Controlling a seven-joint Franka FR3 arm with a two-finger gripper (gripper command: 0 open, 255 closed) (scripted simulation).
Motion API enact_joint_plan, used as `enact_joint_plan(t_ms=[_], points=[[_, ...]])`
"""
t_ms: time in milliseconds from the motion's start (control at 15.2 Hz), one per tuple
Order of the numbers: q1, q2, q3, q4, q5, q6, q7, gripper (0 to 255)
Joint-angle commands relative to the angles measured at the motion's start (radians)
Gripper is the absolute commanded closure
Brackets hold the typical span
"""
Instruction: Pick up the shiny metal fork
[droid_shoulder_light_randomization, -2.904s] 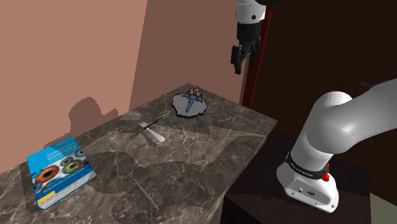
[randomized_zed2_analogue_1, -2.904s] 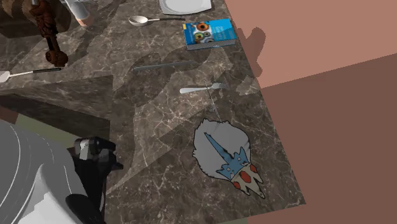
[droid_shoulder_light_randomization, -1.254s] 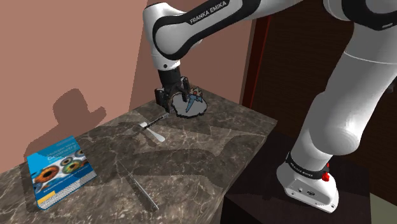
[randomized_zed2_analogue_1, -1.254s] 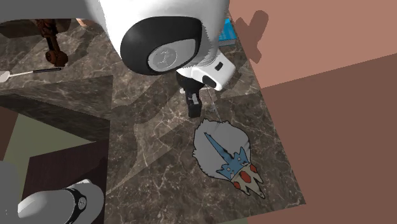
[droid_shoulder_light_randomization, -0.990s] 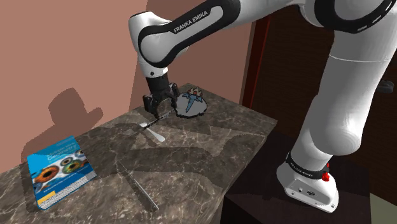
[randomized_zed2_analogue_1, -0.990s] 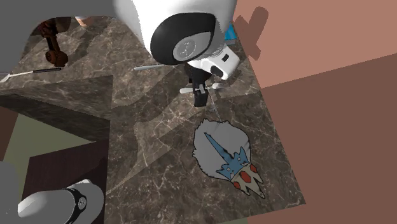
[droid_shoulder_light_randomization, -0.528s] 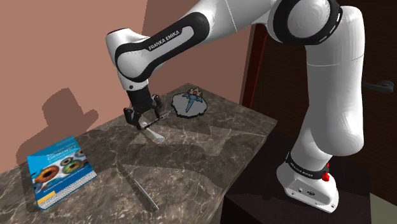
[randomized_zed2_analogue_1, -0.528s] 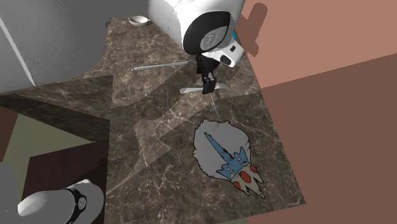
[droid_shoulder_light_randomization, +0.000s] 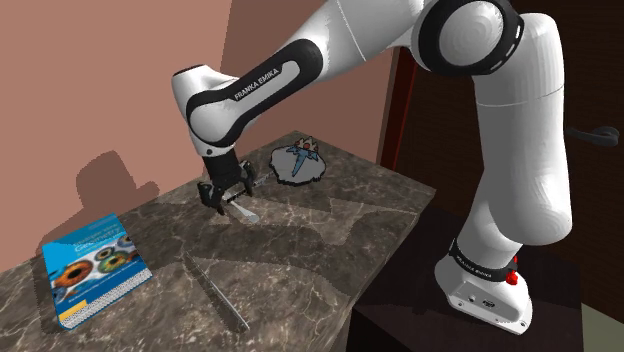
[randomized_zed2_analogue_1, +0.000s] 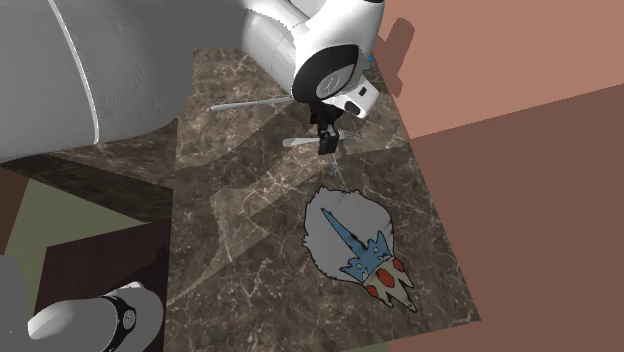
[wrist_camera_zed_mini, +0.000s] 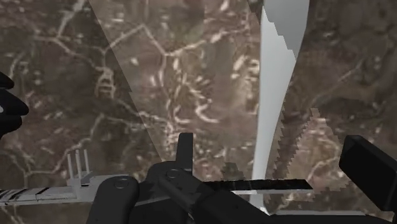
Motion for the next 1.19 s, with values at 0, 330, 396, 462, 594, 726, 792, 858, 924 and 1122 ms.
enact_joint_plan(t_ms=[0,330,396,462,594,726,792,858,924,1122], points=[[0.0,0.003,0.0,-0.001,-0.001,0.004,0.0,255],[0.001,0.003,0.0,-0.001,-0.001,0.004,0.001,255],[0.001,0.003,0.0,-0.001,-0.001,0.004,0.001,255],[0.001,0.003,0.0,-0.001,-0.001,0.004,0.001,255],[0.001,0.003,0.0,-0.002,-0.001,0.005,0.001,255],[0.0,-0.009,0.001,0.01,0.002,-0.017,0.0,255],[-0.001,-0.014,0.002,0.016,0.003,-0.029,0.0,255],[-0.001,-0.019,0.003,0.023,0.005,-0.04,0.0,255],[-0.002,-0.024,0.003,0.029,0.006,-0.052,0.0,255],[-0.002,-0.037,0.005,0.051,0.009,-0.087,-0.001,255]])
